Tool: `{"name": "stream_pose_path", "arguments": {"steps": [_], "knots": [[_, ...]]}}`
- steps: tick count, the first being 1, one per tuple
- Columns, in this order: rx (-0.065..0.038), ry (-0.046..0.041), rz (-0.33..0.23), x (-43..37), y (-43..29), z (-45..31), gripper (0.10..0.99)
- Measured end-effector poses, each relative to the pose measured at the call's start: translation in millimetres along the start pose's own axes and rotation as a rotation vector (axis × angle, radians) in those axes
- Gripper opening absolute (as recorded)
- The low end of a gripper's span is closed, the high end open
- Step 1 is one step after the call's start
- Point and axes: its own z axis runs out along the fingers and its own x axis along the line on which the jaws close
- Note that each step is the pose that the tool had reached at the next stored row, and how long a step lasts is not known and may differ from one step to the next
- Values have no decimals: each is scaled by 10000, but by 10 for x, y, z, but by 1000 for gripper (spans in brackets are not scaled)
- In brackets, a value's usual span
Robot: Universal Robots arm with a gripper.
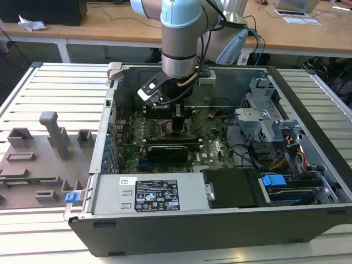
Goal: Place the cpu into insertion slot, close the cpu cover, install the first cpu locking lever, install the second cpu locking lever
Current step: 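Place the cpu into insertion slot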
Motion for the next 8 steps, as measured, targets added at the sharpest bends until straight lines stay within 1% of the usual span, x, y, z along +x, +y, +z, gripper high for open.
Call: {"name": "stream_pose_path", "arguments": {"steps": [2, 3, 8], "knots": [[3, -2, -1, 0, 0, 0, 561], [8, -14, -2, -1, 0, -3, 620], [9, -25, -3, -5, 1, -65, 620]]}}
